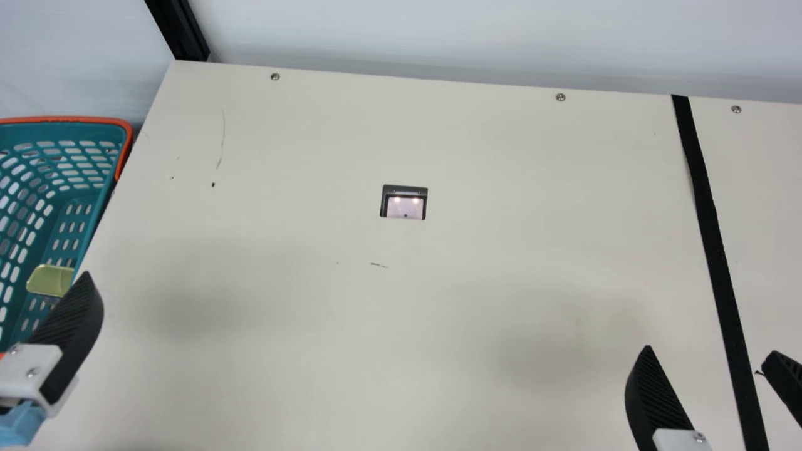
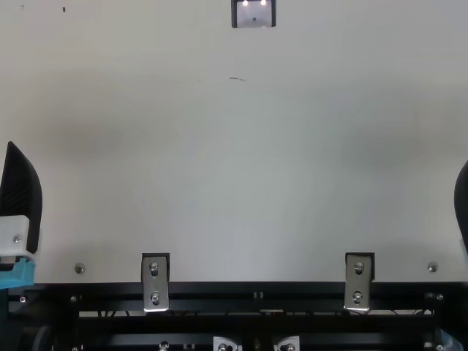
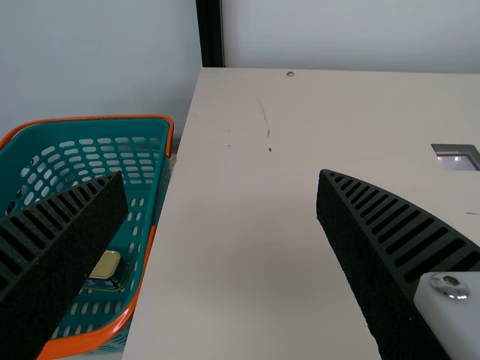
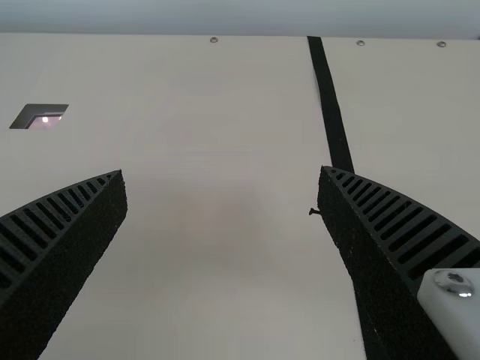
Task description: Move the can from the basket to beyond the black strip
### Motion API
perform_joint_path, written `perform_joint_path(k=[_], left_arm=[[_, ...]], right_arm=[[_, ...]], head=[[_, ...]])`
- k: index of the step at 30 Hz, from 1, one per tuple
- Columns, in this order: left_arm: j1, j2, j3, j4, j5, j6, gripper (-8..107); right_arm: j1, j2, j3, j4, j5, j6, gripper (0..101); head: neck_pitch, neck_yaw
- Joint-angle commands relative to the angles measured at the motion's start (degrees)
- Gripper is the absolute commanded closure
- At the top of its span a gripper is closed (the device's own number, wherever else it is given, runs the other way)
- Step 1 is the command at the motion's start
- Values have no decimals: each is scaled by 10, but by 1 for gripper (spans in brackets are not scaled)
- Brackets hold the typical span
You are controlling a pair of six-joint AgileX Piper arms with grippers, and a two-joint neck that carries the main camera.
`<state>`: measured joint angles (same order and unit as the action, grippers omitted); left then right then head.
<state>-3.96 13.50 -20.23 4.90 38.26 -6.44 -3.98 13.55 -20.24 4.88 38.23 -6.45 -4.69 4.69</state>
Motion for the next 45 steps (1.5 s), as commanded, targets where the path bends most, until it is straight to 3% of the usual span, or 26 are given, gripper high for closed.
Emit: perform_joint_path(k=[1,45], left_arm=[[0,0,0,0,0,0,9],[0,0,0,0,0,0,9]], right_arm=[[0,0,0,0,0,0,0],[0,0,0,0,0,0,0]], head=[[-7,3],[-7,3]])
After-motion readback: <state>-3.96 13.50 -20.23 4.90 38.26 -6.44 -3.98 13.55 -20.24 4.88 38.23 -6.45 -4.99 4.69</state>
